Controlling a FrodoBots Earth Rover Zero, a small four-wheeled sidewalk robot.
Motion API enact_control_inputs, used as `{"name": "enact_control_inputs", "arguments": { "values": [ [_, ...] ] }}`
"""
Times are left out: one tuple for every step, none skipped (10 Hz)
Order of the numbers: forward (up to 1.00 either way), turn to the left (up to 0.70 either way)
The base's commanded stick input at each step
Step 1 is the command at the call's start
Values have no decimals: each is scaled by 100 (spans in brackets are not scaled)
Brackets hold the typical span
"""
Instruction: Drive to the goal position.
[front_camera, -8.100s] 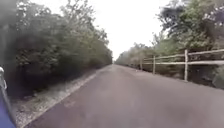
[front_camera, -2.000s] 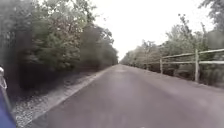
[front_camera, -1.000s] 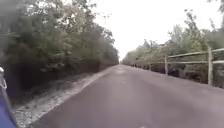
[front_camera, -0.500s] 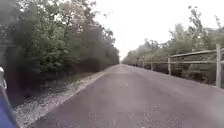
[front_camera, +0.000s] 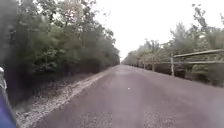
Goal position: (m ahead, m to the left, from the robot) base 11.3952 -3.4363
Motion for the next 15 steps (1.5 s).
{"name": "enact_control_inputs", "arguments": {
  "values": [
    [70,0],
    [70,0],
    [70,0],
    [70,0],
    [70,0],
    [70,0],
    [70,0],
    [70,0],
    [70,0],
    [70,0],
    [70,0],
    [70,0],
    [70,0],
    [70,0],
    [70,0]
  ]
}}
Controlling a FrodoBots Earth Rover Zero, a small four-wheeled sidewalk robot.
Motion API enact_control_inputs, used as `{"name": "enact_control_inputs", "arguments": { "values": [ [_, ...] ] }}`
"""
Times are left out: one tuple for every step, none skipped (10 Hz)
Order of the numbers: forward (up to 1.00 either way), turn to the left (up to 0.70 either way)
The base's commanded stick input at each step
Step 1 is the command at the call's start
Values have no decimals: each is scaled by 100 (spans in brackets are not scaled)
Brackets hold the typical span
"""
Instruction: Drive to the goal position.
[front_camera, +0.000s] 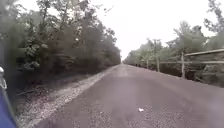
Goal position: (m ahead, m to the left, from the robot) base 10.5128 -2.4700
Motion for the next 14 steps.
{"name": "enact_control_inputs", "arguments": {
  "values": [
    [70,0],
    [70,0],
    [70,0],
    [70,0],
    [70,0],
    [70,0],
    [70,0],
    [70,0],
    [70,0],
    [70,0],
    [70,0],
    [70,0],
    [70,0],
    [70,0]
  ]
}}
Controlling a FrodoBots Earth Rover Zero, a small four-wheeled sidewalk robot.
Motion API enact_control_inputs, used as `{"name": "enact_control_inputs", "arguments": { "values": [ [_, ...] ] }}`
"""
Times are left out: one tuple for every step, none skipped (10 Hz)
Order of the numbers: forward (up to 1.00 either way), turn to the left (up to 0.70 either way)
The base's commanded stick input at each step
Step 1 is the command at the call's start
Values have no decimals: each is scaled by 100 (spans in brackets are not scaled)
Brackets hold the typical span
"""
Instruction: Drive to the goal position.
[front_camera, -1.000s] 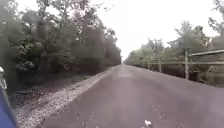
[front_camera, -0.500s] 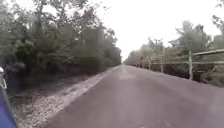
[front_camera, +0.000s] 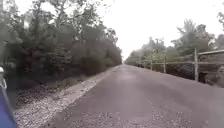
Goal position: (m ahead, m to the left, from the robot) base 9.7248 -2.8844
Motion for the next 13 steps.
{"name": "enact_control_inputs", "arguments": {
  "values": [
    [70,0],
    [70,0],
    [70,0],
    [70,0],
    [70,0],
    [70,-2],
    [70,-19],
    [70,-26],
    [70,-30],
    [70,-31],
    [70,-10],
    [70,0],
    [70,0]
  ]
}}
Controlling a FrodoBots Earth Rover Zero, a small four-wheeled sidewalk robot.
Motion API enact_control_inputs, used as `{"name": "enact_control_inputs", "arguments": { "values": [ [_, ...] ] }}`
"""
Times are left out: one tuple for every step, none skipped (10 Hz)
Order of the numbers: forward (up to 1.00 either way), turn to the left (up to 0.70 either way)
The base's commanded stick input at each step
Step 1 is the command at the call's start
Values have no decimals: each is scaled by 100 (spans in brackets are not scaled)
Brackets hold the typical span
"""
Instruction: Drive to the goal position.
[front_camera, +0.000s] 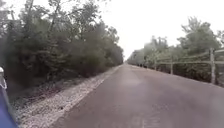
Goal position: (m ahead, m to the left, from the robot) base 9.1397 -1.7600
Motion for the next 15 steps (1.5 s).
{"name": "enact_control_inputs", "arguments": {
  "values": [
    [70,0],
    [70,0],
    [70,0],
    [70,0],
    [70,0],
    [70,0],
    [70,0],
    [70,0],
    [70,0],
    [70,0],
    [70,0],
    [70,0],
    [70,0],
    [70,0],
    [70,0]
  ]
}}
